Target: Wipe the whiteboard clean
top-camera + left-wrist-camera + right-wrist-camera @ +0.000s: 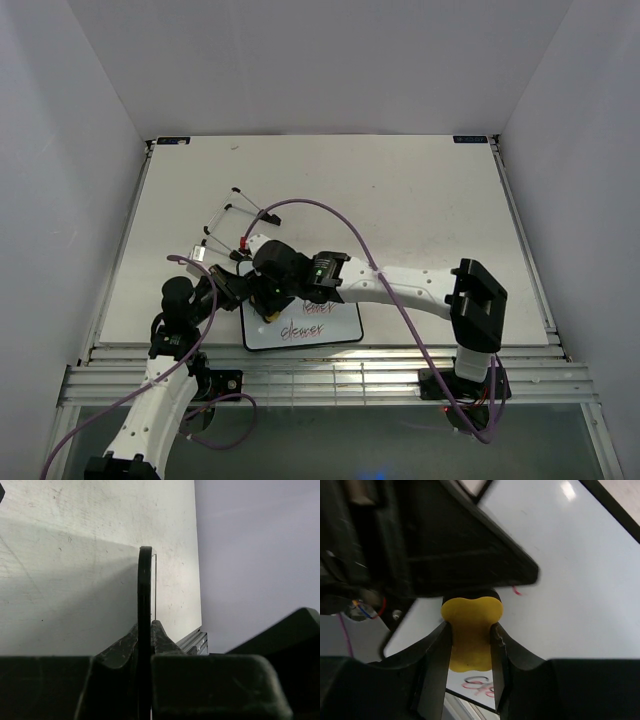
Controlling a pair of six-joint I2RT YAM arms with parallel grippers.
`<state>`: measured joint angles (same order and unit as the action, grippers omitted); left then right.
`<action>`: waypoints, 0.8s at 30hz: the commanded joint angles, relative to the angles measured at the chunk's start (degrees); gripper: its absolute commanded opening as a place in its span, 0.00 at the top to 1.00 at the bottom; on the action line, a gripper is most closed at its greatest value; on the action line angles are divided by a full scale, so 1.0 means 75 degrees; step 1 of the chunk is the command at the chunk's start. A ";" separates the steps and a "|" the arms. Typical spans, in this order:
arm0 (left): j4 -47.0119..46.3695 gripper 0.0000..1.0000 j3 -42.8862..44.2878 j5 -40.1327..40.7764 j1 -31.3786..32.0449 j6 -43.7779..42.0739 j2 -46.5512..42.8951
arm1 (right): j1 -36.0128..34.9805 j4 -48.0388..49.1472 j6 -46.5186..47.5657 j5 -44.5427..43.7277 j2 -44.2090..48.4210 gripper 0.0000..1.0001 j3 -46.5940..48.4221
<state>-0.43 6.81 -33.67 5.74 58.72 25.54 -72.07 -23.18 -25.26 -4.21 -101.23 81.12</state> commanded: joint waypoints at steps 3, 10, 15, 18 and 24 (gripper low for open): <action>-0.0436 1.00 0.0428 -0.0139 0.0032 -0.0048 -0.0194 | -0.0293 -0.0062 0.0028 -0.0106 -0.0635 0.85 0.1102; -0.0237 1.00 0.0533 -0.0175 0.0032 -0.0106 -0.0382 | 0.0420 0.0136 -0.0183 -0.0459 0.0031 0.85 -0.0534; -0.0060 1.00 0.0487 -0.0104 0.0032 -0.0071 -0.0674 | 0.0983 0.0441 -0.0359 -0.0505 0.0816 0.86 -0.2024; -0.0037 1.00 0.0487 -0.0139 0.0032 -0.0060 -0.0675 | 0.1439 0.0711 -0.0464 -0.0365 0.1344 0.86 -0.3115; 0.0022 1.00 0.0569 -0.0128 0.0032 -0.0118 -0.0663 | 0.1758 0.1051 -0.0652 0.0335 0.2036 0.86 -0.4020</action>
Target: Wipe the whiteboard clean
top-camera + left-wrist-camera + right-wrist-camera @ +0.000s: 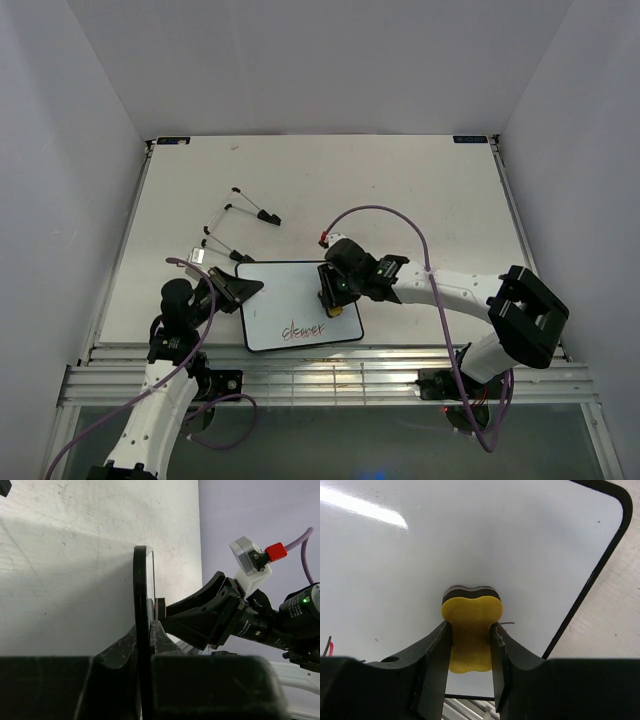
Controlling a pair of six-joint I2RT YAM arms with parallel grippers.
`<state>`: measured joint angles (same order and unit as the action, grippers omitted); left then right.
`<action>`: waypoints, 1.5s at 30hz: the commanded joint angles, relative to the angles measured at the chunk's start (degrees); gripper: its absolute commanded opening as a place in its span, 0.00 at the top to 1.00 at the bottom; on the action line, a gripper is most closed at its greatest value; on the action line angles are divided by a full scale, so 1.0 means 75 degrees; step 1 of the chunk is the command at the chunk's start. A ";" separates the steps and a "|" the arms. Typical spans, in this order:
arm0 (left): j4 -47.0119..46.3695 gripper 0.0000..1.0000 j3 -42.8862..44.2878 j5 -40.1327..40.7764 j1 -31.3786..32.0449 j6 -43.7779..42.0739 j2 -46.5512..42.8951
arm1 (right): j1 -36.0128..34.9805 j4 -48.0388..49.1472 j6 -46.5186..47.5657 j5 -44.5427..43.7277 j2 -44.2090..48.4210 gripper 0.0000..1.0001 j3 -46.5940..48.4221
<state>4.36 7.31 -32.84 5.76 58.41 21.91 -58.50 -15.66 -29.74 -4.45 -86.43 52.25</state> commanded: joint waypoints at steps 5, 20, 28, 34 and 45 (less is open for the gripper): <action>-0.0396 1.00 0.0455 -0.0180 0.0029 -0.0042 -0.0401 | -0.0705 0.0248 -0.0090 0.1084 -0.0287 0.87 0.0752; -0.0054 1.00 0.0572 0.0429 0.0029 0.0087 -0.0250 | -0.2233 -0.0479 -0.0031 0.0323 -0.2070 0.88 0.3688; -0.0230 1.00 0.0572 0.0406 0.0029 0.0075 -0.0003 | -0.0593 0.0411 -0.0172 0.0511 -0.0325 0.89 0.0291; -0.0253 1.00 0.0514 0.0313 0.0029 0.0040 0.0008 | 0.0873 0.0893 0.0226 0.1014 0.0298 0.89 -0.1469; -0.0300 1.00 0.0396 0.0312 0.0029 -0.0054 0.0055 | 0.1109 0.1186 0.0566 0.2419 -0.0147 0.92 -0.1085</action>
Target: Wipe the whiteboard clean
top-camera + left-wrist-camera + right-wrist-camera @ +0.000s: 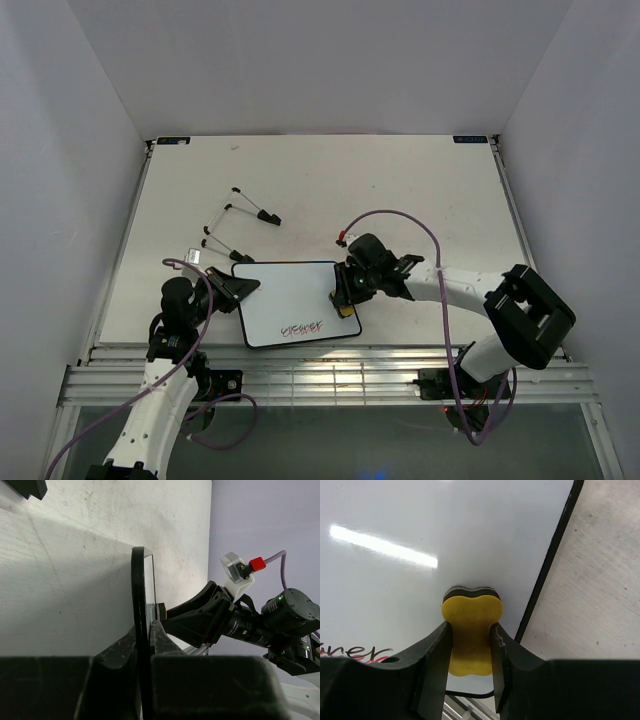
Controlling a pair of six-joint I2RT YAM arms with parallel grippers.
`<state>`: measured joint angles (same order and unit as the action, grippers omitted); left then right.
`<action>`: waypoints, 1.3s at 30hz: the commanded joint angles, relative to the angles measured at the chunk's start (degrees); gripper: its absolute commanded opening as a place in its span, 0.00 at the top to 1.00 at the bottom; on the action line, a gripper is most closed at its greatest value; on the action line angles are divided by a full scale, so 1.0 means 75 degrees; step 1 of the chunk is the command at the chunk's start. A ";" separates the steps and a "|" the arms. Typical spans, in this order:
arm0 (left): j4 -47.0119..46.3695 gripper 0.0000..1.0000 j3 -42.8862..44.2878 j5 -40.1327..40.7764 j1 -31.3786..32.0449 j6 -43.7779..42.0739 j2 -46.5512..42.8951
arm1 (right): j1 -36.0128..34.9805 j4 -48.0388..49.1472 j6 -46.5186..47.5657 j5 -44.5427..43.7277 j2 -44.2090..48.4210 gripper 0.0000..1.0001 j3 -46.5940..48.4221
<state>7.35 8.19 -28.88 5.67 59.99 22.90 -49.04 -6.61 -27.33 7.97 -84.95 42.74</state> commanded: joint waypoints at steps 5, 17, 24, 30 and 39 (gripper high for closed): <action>-0.0746 1.00 0.0210 -0.0145 0.0041 -0.0147 -0.0076 | -0.1111 -0.0745 0.0246 0.0684 -0.0509 0.92 0.1445; -0.0758 1.00 0.0338 -0.0133 0.0041 -0.0135 -0.0006 | -0.1761 -0.1685 0.0644 -0.0054 -0.1600 0.92 0.2845; -0.0606 1.00 0.0268 0.0160 0.0041 0.0041 -0.0076 | -0.1700 -0.1428 -0.0502 -0.1741 -0.0465 0.92 0.1288; -0.0617 1.00 0.0256 0.0218 0.0029 0.0053 -0.0017 | -0.1747 -0.1040 -0.1231 -0.2011 0.0310 0.92 0.0196; -0.0629 1.00 0.0011 0.0406 0.0041 0.0334 -0.0157 | -0.2953 -0.0186 -0.1933 -0.2268 0.0288 0.92 0.0698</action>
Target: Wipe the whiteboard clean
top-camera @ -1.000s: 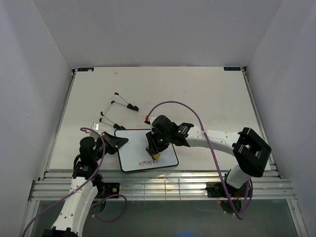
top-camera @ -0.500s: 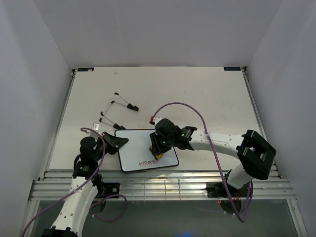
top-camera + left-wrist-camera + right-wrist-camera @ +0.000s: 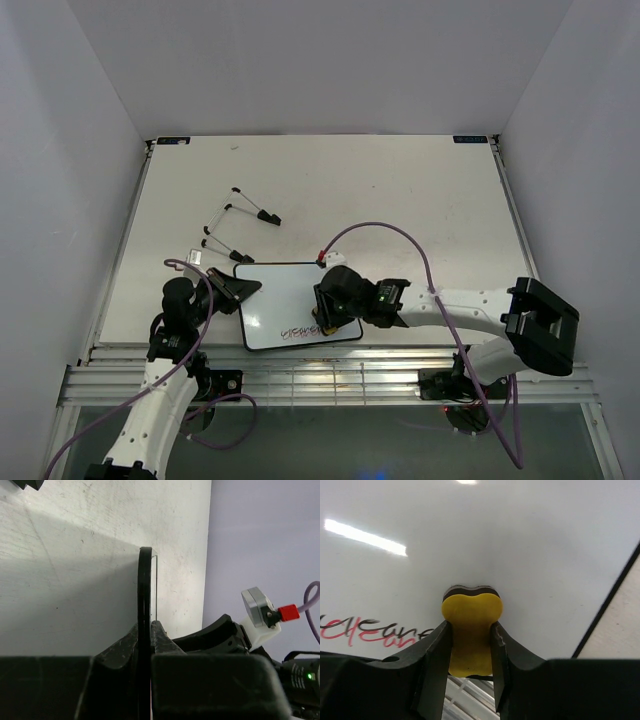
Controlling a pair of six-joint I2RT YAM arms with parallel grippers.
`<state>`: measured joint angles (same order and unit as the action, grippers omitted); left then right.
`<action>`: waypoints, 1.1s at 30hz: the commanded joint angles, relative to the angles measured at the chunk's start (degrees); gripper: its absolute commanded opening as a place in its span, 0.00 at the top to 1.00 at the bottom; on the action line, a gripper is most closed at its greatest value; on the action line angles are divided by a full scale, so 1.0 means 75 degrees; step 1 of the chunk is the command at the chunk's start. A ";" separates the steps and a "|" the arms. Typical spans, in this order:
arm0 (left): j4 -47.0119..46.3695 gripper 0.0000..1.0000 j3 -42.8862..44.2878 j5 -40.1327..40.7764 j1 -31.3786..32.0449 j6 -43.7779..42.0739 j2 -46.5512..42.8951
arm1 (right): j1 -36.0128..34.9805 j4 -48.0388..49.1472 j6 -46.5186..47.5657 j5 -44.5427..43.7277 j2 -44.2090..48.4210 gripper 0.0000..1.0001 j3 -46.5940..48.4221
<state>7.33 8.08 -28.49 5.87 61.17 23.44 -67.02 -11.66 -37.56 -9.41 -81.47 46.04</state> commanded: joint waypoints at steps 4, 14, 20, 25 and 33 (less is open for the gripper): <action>-0.0614 1.00 0.0025 0.0400 0.0014 0.0223 -0.0348 | -0.1163 0.0687 -0.0781 -0.0245 -0.0691 0.92 0.0961; -0.0603 1.00 0.0025 0.0318 0.0014 0.0212 -0.0430 | -0.1973 0.0103 -0.0488 -0.0421 -0.2284 0.92 0.3317; -0.0380 1.00 0.0048 0.0295 0.0014 0.0153 -0.0524 | -0.1997 0.0055 -0.0429 -0.0713 -0.2333 0.92 0.3284; -0.0357 1.00 0.0001 0.0260 0.0014 0.0130 -0.0547 | -0.1740 0.0031 -0.0511 -0.0855 -0.1924 0.92 0.2523; -0.0298 1.00 0.0060 0.0096 0.0014 0.0036 -0.0641 | -0.0862 -0.0097 -0.0125 -0.0878 -0.1208 0.92 0.0987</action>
<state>7.79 7.01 -26.96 5.76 61.95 19.92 -75.92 -6.85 -40.45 -14.81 -89.78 58.11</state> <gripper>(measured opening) 0.171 0.391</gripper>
